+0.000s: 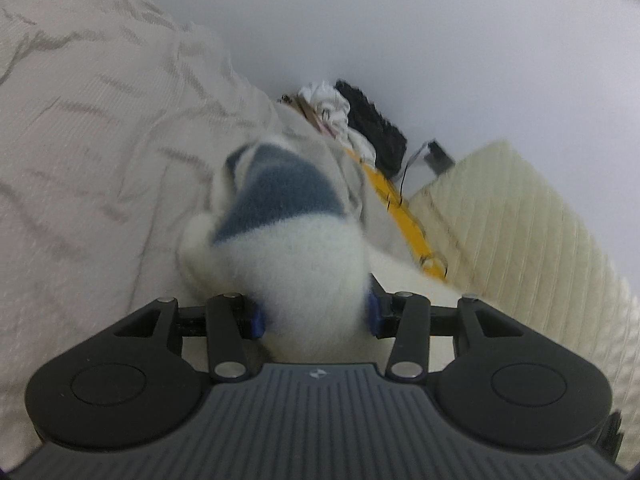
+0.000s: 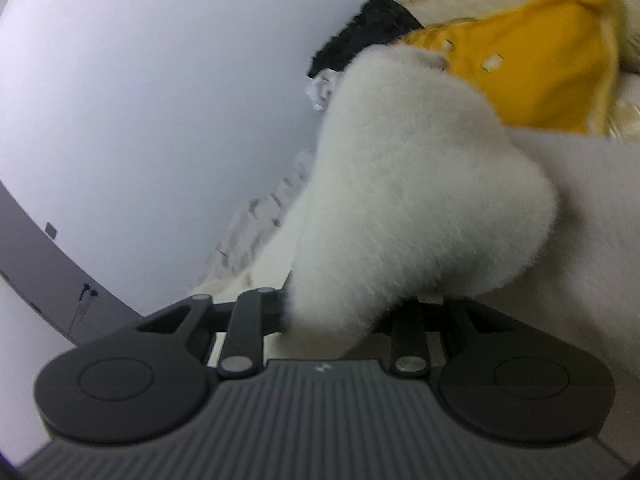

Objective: Fold large clothes

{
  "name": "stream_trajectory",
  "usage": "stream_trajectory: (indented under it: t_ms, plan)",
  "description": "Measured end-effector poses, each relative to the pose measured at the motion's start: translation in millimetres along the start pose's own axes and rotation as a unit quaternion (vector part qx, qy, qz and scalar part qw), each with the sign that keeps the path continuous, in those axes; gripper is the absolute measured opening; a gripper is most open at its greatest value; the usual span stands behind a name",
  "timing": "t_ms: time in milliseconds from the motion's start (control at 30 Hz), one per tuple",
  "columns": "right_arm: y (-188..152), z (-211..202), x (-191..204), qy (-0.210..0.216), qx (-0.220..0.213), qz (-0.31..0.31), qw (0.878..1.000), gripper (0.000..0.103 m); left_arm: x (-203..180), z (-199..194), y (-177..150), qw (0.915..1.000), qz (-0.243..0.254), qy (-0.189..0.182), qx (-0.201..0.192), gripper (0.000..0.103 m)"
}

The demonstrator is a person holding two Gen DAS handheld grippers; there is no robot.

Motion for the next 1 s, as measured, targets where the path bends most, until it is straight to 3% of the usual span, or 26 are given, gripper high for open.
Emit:
stream_trajectory:
  t_ms: [200, 433, 633, 767, 1000]
  plan:
    - [-30, -4, -34, -0.015, 0.008, 0.036, 0.999, 0.031, 13, -8, -36, 0.9983, 0.049, 0.025, 0.019, 0.056]
    - [-37, 0, -49, -0.019, 0.011, 0.055, 0.998, 0.032, 8, -19, -44, 0.9956, 0.077, 0.044, 0.033, 0.059]
    - [-23, -10, -34, -0.058, 0.024, 0.022, 0.998, 0.032, -3, -42, -44, 0.9887, 0.117, 0.078, 0.052, 0.070]
    - [-36, -43, -19, -0.081, 0.023, -0.006, 0.996, 0.032, -19, -70, -46, 0.9775, 0.175, 0.110, 0.042, 0.071]
    - [-29, -88, 29, -0.098, 0.004, -0.083, 0.992, 0.032, -65, -127, -32, 0.9707, 0.213, 0.111, 0.012, 0.071]
Point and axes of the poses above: each gripper's, at about its wrist camera, not at the fingertips, and z roughly the way its jaws point, x to its left, y to its top, the point moved 4 cm from there along z, roughly the way its jaws point, and after that the axes turned 5 degrees about y, right-handed, at the moved point
